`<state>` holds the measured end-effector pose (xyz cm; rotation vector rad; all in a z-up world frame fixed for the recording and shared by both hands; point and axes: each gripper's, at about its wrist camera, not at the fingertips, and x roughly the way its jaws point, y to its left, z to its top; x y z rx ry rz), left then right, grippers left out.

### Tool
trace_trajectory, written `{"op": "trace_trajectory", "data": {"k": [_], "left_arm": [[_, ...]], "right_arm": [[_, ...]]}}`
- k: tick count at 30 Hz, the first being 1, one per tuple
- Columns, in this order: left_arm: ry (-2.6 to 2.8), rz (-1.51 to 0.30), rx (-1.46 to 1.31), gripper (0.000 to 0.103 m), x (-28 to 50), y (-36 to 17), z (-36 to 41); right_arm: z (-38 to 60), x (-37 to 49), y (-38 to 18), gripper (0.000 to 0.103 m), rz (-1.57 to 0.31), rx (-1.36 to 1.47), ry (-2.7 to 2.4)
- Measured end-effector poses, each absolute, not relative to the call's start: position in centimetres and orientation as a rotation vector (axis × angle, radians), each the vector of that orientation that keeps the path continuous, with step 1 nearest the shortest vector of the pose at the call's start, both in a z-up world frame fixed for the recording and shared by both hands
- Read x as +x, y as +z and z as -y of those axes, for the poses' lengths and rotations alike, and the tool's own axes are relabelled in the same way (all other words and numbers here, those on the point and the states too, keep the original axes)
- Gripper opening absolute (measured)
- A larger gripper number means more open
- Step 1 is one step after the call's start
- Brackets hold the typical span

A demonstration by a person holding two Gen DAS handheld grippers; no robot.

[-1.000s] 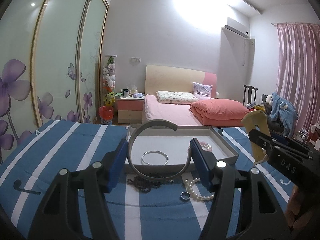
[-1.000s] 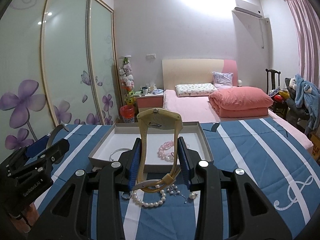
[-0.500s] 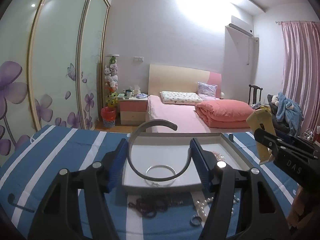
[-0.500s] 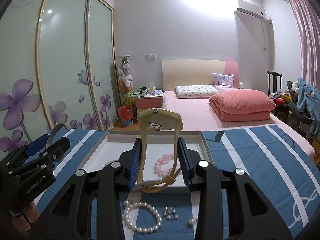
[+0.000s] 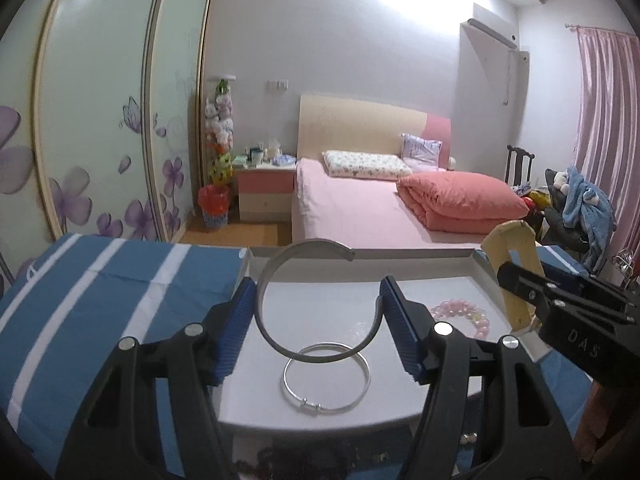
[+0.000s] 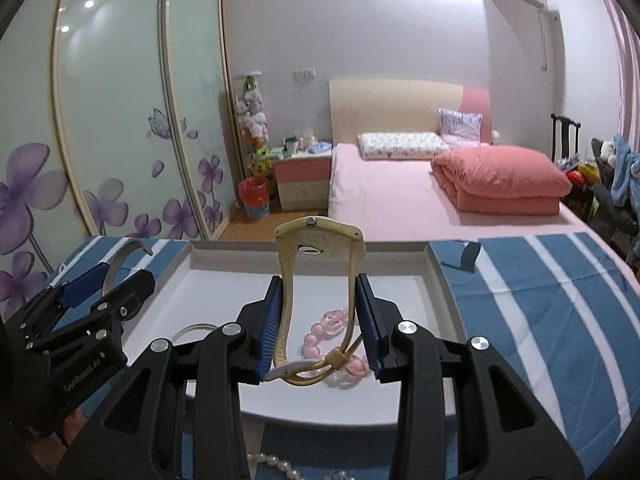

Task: Organize jewelry
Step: 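Place the cream watch in the tray with right gripper while left drops the cuff there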

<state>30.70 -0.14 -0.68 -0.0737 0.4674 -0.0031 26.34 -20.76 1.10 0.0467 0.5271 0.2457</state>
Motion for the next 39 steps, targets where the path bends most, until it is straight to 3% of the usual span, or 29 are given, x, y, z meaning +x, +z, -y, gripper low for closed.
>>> {"op": "trace_trajectory", "data": {"k": [10,17,23,39], "left_arm": [[-0.005,-0.556,-0.092,0.062,34.4,-2.4,-0.2],[-0.009,-0.58,-0.081,0.062,35.5,-3.1,-0.1],[-0.01,-0.575,-0.072,0.064,35.8,-3.3,0.0],[0.039,-0.542,-0.117,0.065,33.4,-1.3,-2.4]], "right_arm": [[20.3,29.5,-1.5,0.038,-0.66,0.076,0.262],[20.1,29.8,-2.2,0.044,-0.692,0.069,0.262],[20.4,29.7,-2.1,0.049,-0.687,0.068,0.265],[21.5,28.3,-0.9,0.049,-0.66,0.069,0.242]]}}
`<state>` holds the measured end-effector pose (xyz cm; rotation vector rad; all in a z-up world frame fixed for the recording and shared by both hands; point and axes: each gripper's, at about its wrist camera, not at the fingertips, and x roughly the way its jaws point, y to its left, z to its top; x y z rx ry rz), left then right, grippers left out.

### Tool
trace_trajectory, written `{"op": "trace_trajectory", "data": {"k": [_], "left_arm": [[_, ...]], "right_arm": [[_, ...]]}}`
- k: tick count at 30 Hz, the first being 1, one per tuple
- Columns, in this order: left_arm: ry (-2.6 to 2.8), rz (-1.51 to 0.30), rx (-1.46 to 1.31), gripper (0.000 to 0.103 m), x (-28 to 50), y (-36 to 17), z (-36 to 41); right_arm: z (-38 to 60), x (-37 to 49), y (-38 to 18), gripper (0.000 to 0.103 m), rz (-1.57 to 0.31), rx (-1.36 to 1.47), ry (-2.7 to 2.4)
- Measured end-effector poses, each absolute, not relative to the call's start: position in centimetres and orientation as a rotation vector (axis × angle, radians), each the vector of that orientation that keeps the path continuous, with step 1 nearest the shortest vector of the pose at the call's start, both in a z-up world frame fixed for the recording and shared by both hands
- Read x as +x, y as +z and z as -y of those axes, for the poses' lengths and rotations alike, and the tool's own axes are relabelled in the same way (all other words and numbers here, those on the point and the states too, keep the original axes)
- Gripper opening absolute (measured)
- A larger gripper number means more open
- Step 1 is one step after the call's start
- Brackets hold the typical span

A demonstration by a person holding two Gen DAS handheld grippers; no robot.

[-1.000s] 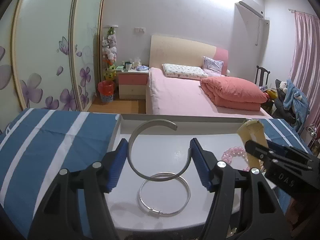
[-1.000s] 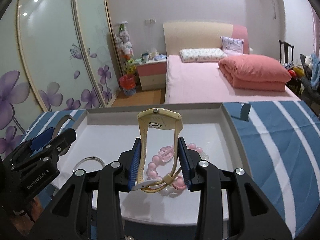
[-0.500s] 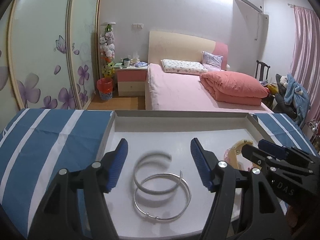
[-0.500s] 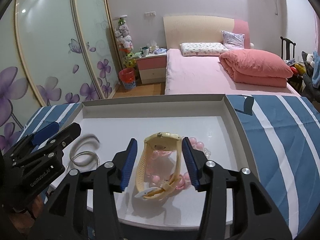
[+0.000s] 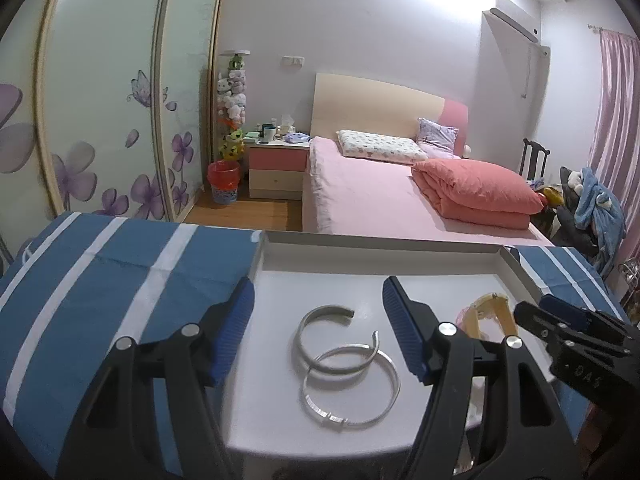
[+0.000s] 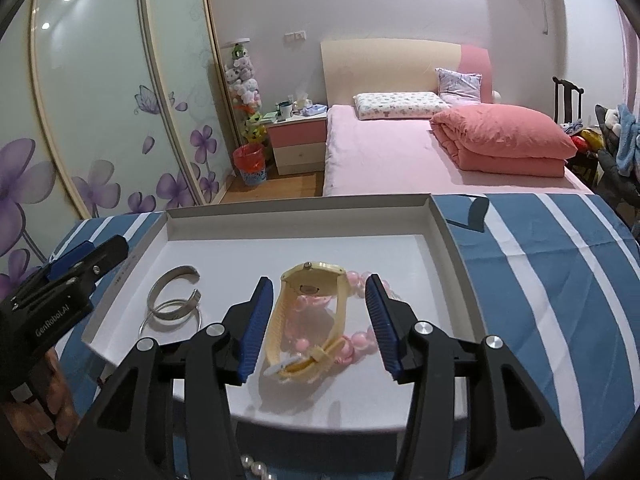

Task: Organize jewelry
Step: 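Place the cream watch in the tray with right gripper while left drops the cuff there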

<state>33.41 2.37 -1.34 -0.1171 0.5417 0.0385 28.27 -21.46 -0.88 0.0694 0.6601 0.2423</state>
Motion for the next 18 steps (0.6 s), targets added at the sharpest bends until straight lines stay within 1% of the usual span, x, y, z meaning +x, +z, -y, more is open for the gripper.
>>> {"op": "trace_trajectory", "data": {"k": [8,18], "left_arm": [[0.032,-0.527,-0.134,0.065,28.4,-0.3,-3.5],[-0.004,-0.542,-0.133,0.067,21.4,-0.9,-2.6]], "right_arm": [[23.1,24.5,-0.6,0.049,-0.66,0.064,0.226],[25.8,19.8,-2.7,0.049,-0.722,0.078,0.188]]}}
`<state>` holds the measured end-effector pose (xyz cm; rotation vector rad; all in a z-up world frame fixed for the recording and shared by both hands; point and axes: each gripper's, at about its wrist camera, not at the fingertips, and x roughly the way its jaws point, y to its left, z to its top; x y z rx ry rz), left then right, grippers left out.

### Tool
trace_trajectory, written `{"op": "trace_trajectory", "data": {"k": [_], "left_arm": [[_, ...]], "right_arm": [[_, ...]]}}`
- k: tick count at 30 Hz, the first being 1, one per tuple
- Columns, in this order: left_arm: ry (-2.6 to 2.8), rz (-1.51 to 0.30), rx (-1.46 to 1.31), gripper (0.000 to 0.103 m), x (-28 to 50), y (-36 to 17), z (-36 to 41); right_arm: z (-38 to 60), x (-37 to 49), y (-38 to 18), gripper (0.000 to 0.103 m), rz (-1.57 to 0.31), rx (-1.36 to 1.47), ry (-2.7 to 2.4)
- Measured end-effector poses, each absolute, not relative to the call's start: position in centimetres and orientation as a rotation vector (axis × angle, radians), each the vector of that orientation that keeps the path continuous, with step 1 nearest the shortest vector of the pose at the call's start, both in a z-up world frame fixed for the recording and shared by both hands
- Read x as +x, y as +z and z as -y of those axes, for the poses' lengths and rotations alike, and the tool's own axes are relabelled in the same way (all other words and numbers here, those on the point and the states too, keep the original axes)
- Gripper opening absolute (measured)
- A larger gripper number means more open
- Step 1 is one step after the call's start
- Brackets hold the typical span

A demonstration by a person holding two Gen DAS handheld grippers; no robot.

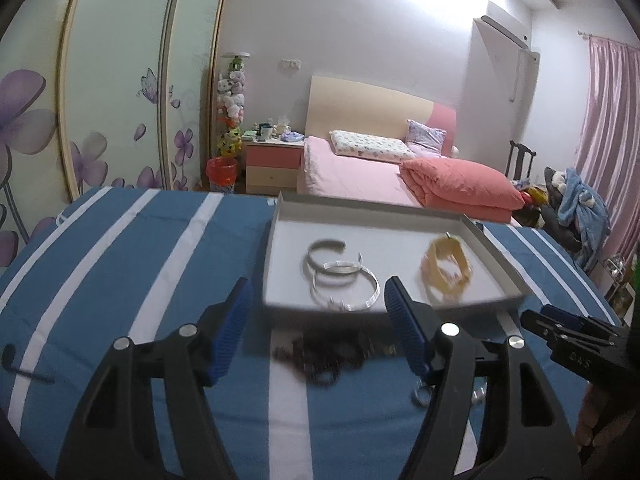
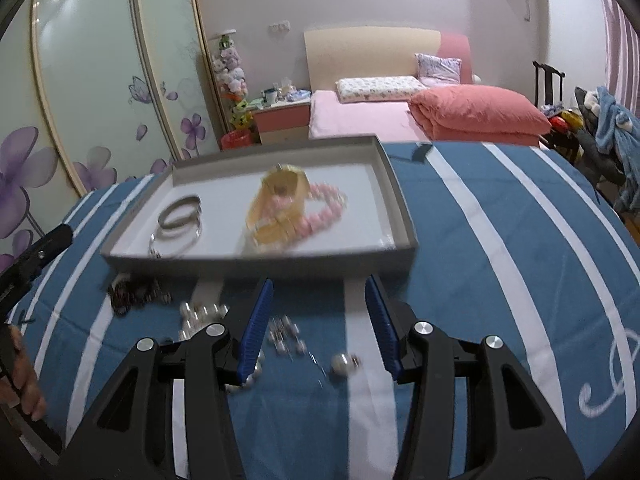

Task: Organize jewelry
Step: 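Lower the left gripper onto the silver ring and close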

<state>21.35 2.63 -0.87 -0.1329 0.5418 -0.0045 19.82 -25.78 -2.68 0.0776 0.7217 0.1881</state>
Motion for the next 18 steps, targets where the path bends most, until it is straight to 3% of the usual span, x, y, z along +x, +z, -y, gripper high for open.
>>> {"op": "trace_trajectory", "data": {"k": [15,18], "left_arm": [[-0.142,-0.717,-0.018,0.067,20.2,-4.2,3.0],[-0.162,-0.772,0.023,0.061,20.9,-5.3,4.4]], "right_arm": [[27.3,18.0,-4.6,0.049,-0.77,0.106,0.172],[27.6,17.8,-4.6,0.049,-0.768,0.11,0.175]]}}
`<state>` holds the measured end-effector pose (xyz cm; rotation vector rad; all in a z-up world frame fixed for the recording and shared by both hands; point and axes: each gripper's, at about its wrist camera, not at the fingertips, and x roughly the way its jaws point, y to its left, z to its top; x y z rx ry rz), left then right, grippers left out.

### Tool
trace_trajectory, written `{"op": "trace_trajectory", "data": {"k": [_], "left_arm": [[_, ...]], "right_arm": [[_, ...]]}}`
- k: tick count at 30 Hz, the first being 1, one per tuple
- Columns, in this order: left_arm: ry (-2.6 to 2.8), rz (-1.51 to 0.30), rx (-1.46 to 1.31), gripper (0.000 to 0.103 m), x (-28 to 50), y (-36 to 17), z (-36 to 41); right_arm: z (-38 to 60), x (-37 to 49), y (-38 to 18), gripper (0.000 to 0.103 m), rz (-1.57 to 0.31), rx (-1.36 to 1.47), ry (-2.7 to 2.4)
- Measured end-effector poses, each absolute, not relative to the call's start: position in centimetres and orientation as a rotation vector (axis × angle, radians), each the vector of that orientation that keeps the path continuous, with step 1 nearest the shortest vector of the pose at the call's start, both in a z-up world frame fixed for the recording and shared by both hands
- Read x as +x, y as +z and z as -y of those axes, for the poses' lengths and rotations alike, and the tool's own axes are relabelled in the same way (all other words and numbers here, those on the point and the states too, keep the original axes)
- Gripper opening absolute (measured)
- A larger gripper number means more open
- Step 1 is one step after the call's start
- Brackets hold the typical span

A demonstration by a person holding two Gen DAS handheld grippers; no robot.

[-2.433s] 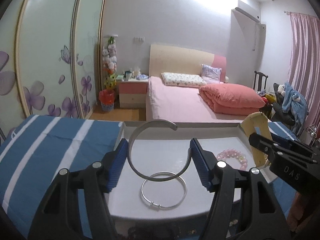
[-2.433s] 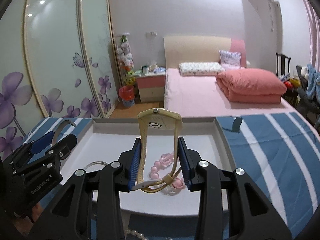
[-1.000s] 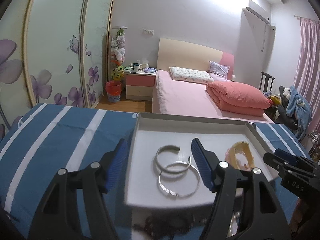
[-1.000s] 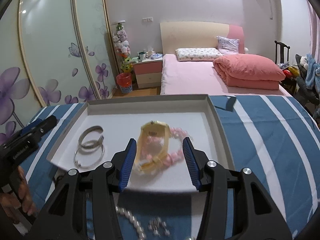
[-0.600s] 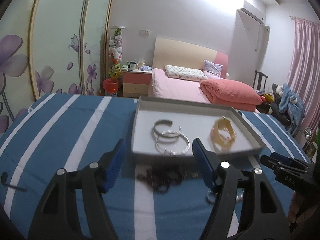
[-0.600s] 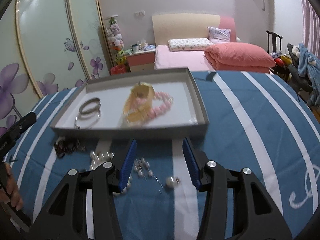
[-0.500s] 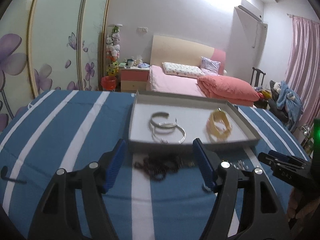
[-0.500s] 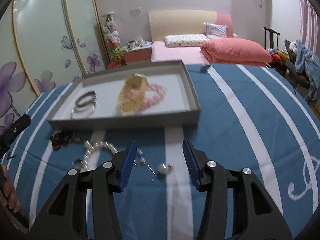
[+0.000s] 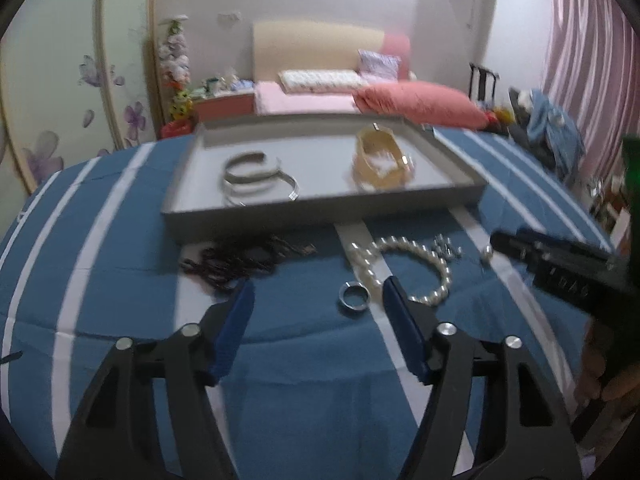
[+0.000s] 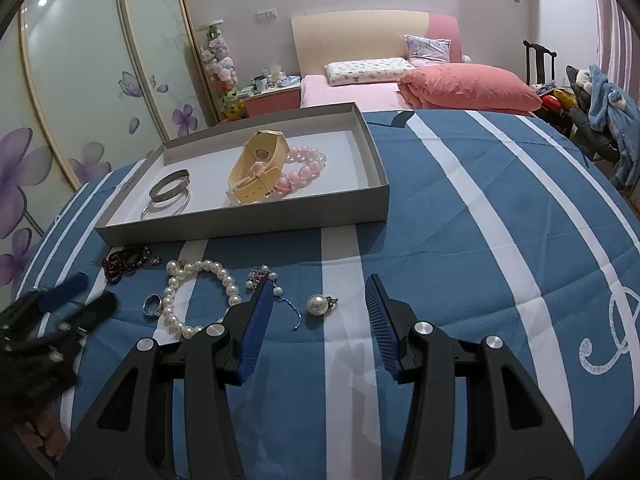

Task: Organize jewelry
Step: 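Lower the left gripper onto the silver ring and close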

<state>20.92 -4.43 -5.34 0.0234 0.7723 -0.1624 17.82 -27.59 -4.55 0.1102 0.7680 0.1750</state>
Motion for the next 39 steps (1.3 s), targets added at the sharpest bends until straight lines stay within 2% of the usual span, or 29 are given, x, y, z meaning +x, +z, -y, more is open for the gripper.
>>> {"op": "trace_trajectory", "data": {"k": [4,8,13,18,21,39], "left_arm": [[-0.183,-0.844,0.057,0.051,21.9,-6.6,5.7],[-0.19,-0.868,0.072,0.05,22.5,-7.1,6.3],[-0.195,-0.893,0.079,0.038,23.2,-7.5,6.8],[-0.182,-0.894,0.071,0.031,24.1,-7.5,6.7],[-0.177,-0.893,0.066,0.022,24.3,-7.5,6.7],[-0.093,-0.831,-0.05,0.022,24.1,-5.6,2.0]], "right_arm": [[27.9,17.7,-4.5,0.049,-0.769,0.118,0.176],[28.1,17.6,-4.4,0.049,-0.767,0.125,0.182],[28.1,17.5,-4.4,0.049,-0.767,0.13,0.19],[27.9,17.5,-4.6,0.049,-0.773,0.135,0.196],[27.8,17.5,-4.6,0.049,-0.776,0.135,0.199],[26.7,17.4,-5.1,0.048,-0.803,0.105,0.211]]}}
